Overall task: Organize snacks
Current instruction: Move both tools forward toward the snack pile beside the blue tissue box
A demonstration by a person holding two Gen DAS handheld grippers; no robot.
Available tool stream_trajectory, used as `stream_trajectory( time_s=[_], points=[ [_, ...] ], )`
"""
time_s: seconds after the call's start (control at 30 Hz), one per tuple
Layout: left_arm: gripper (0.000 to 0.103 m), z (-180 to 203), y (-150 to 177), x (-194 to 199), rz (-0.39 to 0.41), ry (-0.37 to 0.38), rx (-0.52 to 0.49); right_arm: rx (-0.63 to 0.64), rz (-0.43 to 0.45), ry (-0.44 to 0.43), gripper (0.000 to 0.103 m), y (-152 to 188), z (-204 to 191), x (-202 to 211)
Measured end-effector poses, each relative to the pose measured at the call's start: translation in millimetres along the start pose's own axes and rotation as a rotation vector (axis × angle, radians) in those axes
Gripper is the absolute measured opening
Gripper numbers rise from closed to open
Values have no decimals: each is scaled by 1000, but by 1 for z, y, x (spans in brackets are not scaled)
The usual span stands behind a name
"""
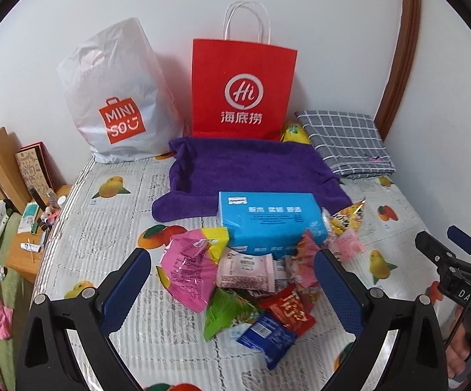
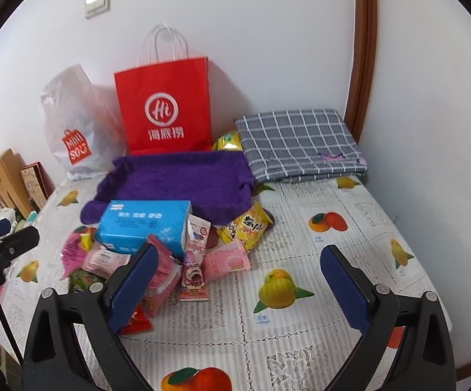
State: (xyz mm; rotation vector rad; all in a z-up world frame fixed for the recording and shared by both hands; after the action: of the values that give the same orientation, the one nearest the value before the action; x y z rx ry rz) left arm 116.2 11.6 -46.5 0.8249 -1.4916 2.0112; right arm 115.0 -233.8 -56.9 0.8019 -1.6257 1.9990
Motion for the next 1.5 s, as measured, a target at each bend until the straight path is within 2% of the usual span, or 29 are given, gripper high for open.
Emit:
stream_trajectory(
  time_s=[0.13, 0.3, 0.53, 0.87, 1.13, 1.33, 1.43, 1.5],
  points=[
    [101, -7, -3, -18, -21, 9, 8, 0, -43, 1, 96, 3, 4, -21],
    [99, -19, -8, -41, -30, -21, 8, -16, -86, -4, 95, 9, 9, -48],
    [99, -44, -11, -76, -83, -34, 58, -22, -121, 33, 95, 16, 20, -75],
    [99, -58, -15, -102, -109, -73, 74, -36, -173, -36, 94, 26, 15, -125],
    [99, -71, -19, -114, -112, -75, 97, -42, -164, -19, 90, 7, 16, -162],
    [99, -83, -22, -120, -116, -84, 108, -69, -198, -20, 90, -2, 22, -196],
    [99, -89, -22, -120, -121, -66, 121, -71, -242, -28, 81, 2, 21, -212],
    [98, -93, -20, -120, -133, -45, 127, -80, -241, -69, 73, 5, 20, -219]
  ],
)
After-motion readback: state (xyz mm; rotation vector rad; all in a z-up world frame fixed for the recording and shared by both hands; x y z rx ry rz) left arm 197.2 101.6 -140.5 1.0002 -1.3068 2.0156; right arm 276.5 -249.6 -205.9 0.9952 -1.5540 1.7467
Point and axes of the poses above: each gripper's, at about its wrist camera, not at the fingertips, and x roughly against the way its jaws point, z to its right, y to its underside, the point moved 2 cm from there along -x, roughly the way its jaws point, and after that the axes turned 12 degrees about x, right-handed, at the moved point
